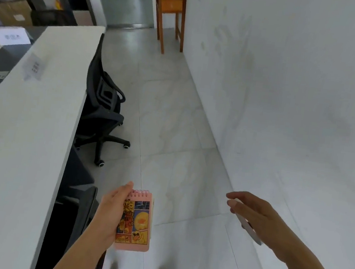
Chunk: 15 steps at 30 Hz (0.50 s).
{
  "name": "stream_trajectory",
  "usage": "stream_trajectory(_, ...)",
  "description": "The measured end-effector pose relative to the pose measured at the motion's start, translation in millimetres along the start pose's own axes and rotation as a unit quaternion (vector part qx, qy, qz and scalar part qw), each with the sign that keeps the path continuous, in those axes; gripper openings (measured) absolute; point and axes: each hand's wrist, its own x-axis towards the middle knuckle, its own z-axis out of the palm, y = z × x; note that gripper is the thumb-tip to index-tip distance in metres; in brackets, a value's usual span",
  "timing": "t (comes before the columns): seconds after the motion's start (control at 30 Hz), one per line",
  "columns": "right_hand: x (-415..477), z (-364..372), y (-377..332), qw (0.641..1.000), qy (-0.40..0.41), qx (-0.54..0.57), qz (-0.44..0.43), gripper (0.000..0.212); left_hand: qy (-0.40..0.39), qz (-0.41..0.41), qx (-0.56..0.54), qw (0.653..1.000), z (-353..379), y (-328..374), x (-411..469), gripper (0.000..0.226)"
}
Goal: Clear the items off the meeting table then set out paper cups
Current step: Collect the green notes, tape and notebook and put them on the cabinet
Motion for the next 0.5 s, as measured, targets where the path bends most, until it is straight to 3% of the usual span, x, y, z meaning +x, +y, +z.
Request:
stream_trajectory(0.2,90.5,-36.2,-21.7,0.999,0.017,0.037,0.037,0.020,-0.010,0.008,0.023,1.000,31.6,74.6,97.3,0.038)
stream_trajectory(0.33,179.1,-74.8,-43.7,0.998,0.023,0.018,0.048,0.026,-0.009,-0.020,0.010,1.000,59.1,116.0,167.5,0.038)
stream_trajectory(0.5,303.1,-134.3,-102.1,1.000,0.017,0.003,0.019,0.018,0.005,-0.034,-0.030,0.999,97.9,186.0,244.0,0.036)
